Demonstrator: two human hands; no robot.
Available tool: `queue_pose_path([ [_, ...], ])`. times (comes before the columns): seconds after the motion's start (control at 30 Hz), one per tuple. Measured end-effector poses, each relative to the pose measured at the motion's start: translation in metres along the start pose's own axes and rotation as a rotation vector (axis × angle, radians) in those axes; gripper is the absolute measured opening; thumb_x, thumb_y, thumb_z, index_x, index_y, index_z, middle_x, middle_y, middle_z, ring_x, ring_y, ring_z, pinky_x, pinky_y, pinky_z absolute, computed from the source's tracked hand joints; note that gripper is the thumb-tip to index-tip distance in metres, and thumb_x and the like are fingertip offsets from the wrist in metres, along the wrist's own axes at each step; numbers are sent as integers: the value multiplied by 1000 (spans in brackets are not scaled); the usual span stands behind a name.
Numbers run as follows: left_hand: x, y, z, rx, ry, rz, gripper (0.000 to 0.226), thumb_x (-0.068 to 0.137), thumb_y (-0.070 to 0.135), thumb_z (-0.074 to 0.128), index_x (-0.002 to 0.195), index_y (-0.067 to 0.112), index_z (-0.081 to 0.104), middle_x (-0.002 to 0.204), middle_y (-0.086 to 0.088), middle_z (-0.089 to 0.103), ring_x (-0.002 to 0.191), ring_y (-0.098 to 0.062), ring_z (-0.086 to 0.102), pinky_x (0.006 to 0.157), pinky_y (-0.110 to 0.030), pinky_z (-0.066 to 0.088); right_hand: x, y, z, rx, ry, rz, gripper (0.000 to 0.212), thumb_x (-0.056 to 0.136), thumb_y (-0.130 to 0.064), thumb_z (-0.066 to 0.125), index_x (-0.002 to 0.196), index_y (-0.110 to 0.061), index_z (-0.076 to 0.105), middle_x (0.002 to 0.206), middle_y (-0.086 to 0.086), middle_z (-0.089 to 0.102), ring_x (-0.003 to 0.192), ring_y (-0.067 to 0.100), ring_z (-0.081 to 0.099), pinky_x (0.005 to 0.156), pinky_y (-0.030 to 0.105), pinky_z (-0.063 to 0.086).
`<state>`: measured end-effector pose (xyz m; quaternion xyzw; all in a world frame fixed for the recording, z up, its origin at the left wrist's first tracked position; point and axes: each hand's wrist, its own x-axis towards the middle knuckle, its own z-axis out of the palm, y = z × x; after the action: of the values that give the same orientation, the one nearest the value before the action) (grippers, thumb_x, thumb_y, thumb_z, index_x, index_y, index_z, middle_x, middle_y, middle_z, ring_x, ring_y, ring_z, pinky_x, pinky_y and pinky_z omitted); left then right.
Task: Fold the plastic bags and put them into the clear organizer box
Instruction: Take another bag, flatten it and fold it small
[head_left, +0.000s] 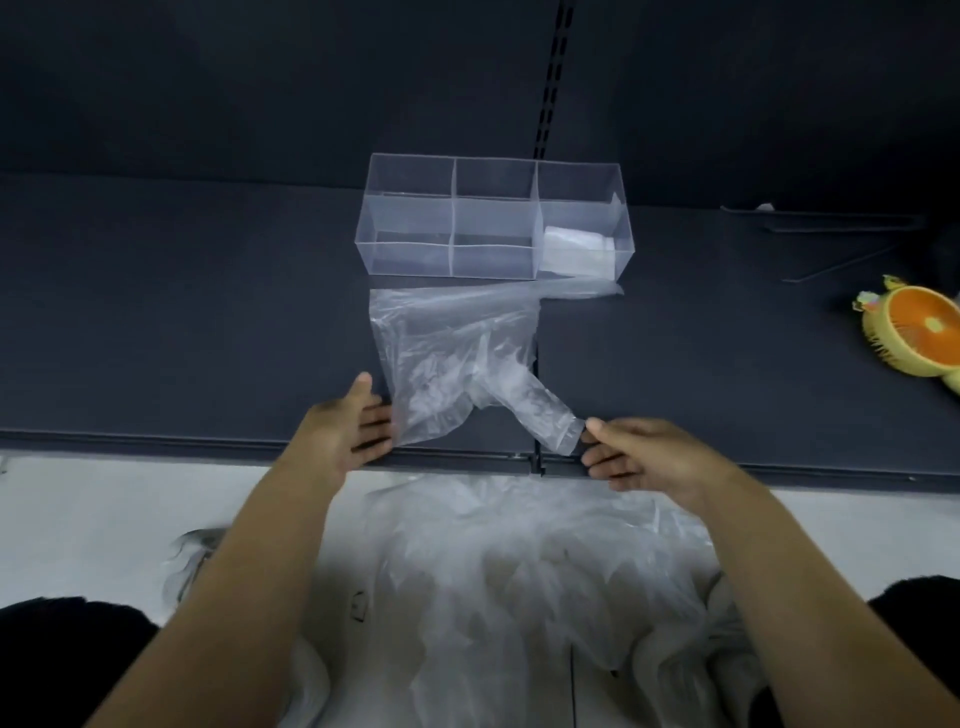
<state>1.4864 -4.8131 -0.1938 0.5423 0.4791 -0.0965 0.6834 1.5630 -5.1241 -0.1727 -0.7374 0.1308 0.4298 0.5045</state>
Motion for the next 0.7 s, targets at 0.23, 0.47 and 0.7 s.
queue_pose_path([
  [0.23, -28, -18, 11, -181, -100, -97, 34, 90, 39, 63, 97, 5, 62, 82, -9, 74, 77, -19, 71, 55, -27, 56, -11, -12, 44, 346, 69, -13, 48, 83, -51, 64, 100, -6, 64, 90, 12, 73, 83, 24, 70, 63, 30, 57],
  [0.47, -31, -21, 13, -309, -3, -116, 12, 90, 16, 66, 87, 5, 61, 74, -7, 65, 66, -15, 65, 47, -19, 55, -3, -14, 37, 325, 356, -95, 21, 84, 10, 62, 100, -3, 61, 66, 12, 59, 51, 12, 54, 45, 16, 47],
  [0.7, -29, -22, 3, -219, 87, -49, 13, 93, 9, 61, 82, 3, 59, 72, -11, 64, 62, -19, 65, 48, -21, 55, 18, -2, -28, -29, 581, -131, 19, 88, 6, 50, 91, -6, 64, 66, 10, 58, 56, 15, 48, 44, 17, 42],
])
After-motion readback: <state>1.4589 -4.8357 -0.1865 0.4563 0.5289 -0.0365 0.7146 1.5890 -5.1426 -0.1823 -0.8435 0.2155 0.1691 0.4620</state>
